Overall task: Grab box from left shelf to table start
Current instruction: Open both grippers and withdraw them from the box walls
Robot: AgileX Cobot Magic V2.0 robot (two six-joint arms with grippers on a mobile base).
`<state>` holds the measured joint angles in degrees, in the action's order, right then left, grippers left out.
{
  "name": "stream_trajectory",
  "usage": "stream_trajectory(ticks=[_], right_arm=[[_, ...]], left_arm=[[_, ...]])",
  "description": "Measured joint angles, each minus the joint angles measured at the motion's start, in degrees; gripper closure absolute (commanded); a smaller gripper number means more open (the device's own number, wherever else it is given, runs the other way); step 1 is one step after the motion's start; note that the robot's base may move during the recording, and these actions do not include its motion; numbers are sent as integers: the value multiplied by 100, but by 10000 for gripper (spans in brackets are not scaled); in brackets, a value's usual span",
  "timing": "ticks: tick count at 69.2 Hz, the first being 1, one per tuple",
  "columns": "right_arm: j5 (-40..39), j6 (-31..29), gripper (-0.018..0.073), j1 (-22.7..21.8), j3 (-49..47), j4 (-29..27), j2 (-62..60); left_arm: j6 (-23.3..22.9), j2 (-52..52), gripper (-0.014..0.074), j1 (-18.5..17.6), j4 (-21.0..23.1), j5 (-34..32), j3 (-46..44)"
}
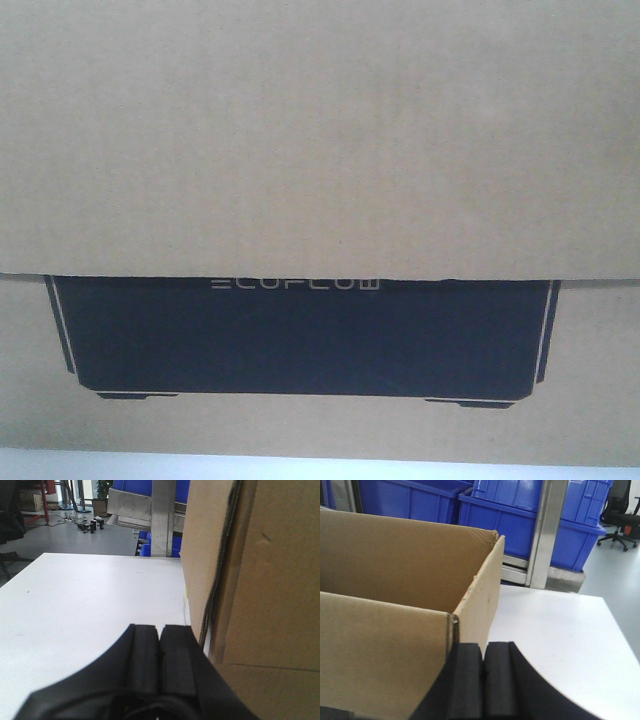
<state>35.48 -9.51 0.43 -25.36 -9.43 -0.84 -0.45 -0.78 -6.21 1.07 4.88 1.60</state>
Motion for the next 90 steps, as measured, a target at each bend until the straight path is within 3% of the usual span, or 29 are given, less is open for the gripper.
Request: stream_trajectory(ticks=[10,24,40,59,90], right_arm=[[-336,-22,540,0,455,348,0],[-1394,61,540,0,1638,413,0],[-2040,469,540,0,2611,425,0],[-2516,816,540,0,2701,425,0],[-2506,1063,540,0,2701,425,0]], left_arm=[[0,0,689,0,0,0,0],[0,0,689,0,0,0,0],[0,0,689,0,0,-3,0],[0,0,689,0,0,-3,0],[0,0,689,0,0,-3,0]])
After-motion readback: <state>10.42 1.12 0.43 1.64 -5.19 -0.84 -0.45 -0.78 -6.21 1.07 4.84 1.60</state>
